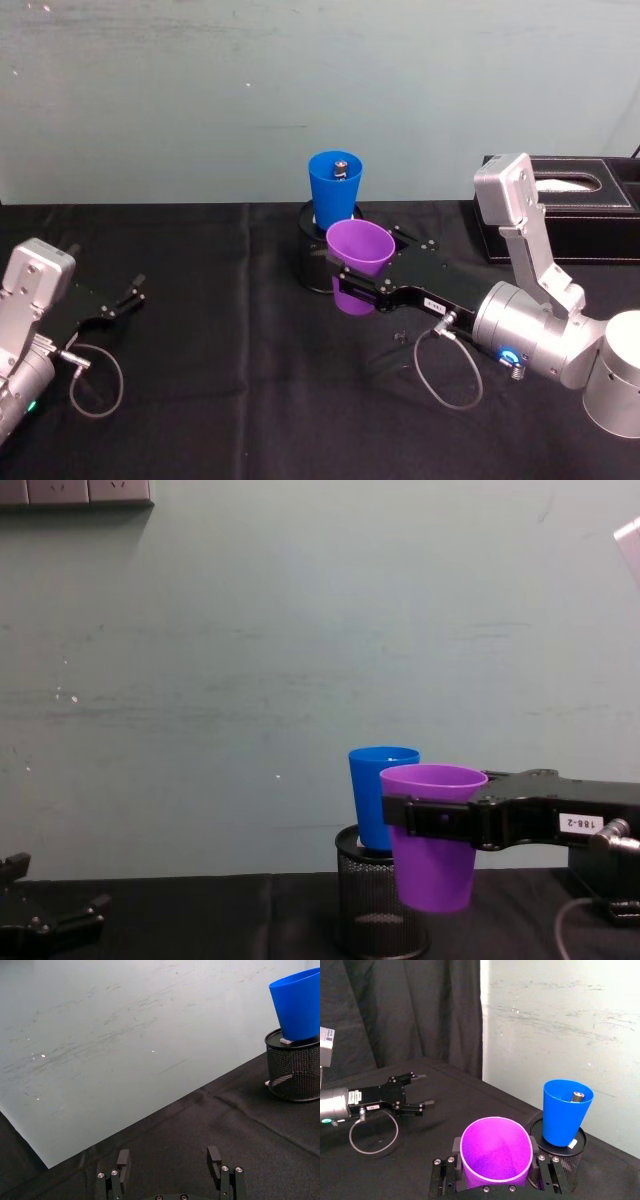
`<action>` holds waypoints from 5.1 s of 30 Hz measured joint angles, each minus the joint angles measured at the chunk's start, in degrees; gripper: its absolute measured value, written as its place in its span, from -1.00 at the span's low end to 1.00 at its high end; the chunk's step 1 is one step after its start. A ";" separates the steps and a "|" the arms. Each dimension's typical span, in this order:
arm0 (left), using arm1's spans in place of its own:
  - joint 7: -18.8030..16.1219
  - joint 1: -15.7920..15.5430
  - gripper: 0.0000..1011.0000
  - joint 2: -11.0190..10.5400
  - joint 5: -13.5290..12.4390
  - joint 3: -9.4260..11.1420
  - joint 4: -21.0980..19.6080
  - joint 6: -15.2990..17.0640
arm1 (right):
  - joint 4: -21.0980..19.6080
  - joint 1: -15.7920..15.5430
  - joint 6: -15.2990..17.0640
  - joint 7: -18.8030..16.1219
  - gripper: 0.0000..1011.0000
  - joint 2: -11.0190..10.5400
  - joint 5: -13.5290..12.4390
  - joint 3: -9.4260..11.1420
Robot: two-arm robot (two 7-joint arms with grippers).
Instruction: Pick up one cup with a gripper and tap it against the other cup.
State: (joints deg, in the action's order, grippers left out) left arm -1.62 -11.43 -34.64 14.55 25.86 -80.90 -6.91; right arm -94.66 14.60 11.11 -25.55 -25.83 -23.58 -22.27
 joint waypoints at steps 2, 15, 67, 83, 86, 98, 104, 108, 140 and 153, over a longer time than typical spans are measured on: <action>0.00 0.00 0.98 0.00 0.00 0.00 0.00 0.00 | 0.00 0.00 0.00 -0.01 0.45 0.01 0.00 0.00; 0.00 0.00 0.98 0.00 0.00 0.00 0.00 0.00 | 0.00 0.00 0.00 -0.04 0.45 0.01 0.00 0.00; 0.00 0.00 0.98 0.00 0.00 0.00 0.00 0.00 | 0.00 0.00 0.00 -0.04 0.45 0.01 0.00 0.00; 0.00 0.00 0.98 0.00 0.00 0.00 0.00 0.00 | 0.00 0.00 0.00 -0.04 0.45 0.01 0.00 0.00; 0.00 0.00 0.98 0.00 0.00 0.00 0.00 0.00 | 0.00 0.00 0.00 -0.04 0.45 0.01 0.00 0.00; 0.00 0.00 0.98 0.00 0.00 0.00 0.00 0.00 | 0.00 0.00 0.00 -0.04 0.45 0.01 0.00 0.00; 0.00 0.00 0.98 0.00 0.00 0.00 0.00 0.00 | 0.00 0.00 0.00 -0.04 0.45 0.01 0.00 0.00; 0.00 0.00 0.98 0.00 0.00 0.00 0.00 0.00 | 0.00 0.00 0.00 -0.04 0.45 0.01 0.00 0.00; 0.00 0.00 0.98 0.00 0.00 0.00 0.00 0.00 | 2.75 1.78 -0.58 0.68 0.45 0.19 -0.05 -1.24; 0.00 0.00 0.98 0.00 0.00 0.00 0.00 0.00 | 9.55 6.71 -2.83 1.09 0.45 3.02 0.79 -2.53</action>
State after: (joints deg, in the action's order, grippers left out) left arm -1.62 -11.43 -34.65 14.55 25.86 -80.90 -6.91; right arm -85.10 21.31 8.28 -24.46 -22.81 -22.79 -24.80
